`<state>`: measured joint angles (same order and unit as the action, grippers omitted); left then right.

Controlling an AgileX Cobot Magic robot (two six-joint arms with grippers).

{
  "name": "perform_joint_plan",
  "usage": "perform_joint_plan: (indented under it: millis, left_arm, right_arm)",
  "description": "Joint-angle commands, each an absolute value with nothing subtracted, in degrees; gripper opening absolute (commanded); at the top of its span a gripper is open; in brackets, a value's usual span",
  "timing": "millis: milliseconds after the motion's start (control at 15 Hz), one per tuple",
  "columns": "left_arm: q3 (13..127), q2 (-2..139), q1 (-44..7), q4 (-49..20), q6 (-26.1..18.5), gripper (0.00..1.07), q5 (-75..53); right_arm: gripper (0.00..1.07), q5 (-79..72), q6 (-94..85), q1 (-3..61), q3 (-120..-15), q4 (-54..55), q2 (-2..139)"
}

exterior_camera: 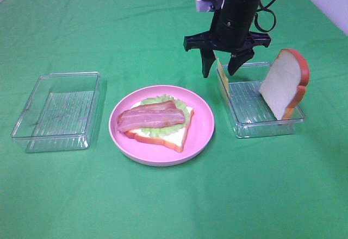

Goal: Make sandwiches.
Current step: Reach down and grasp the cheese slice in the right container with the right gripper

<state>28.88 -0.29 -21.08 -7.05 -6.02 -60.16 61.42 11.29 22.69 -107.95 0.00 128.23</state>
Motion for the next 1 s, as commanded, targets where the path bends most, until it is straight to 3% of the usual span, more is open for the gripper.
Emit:
perform_joint_plan:
  millis: [67, 267, 400, 467, 600, 800, 1000]
  left_arm:
    - [28.82, -1.49, -21.20, -7.28, -6.13, 0.79, -59.59]
    - [28.82, -1.49, -21.20, -7.28, -6.13, 0.79, -59.59]
    - [28.82, -1.49, -21.20, -7.28, -6.13, 0.79, -59.59]
    - [28.82, -1.49, -21.20, -7.28, -6.13, 0.79, -59.59]
    - [28.82, -1.49, -21.20, -7.28, -6.13, 0.79, -59.59]
    - [28.82, -1.49, -21.20, -7.28, -6.13, 0.79, -59.59]
    - [28.82, -1.49, -21.20, -7.28, -6.13, 0.79, -59.59]
  right_arm:
    - [0.57, 60.96, 10.49, 22.52, -108.35, -2.41, 129.37]
    - [0.57, 60.10, 10.49, 22.52, -108.35, -3.15, 130.81]
    - [0.47, 59.42, 11.75, 22.52, -108.35, -6.07, 130.81]
    - [0.47, 59.42, 11.75, 22.52, -108.35, -6.07, 130.81]
    - [0.35, 59.64, 12.20, 22.52, -108.35, -7.91, 130.81]
    - [0.02, 59.64, 11.80, 22.52, -108.35, -7.91, 130.81]
    - [0.00, 59.76, 11.40, 22.52, -108.35, -7.91, 130.06]
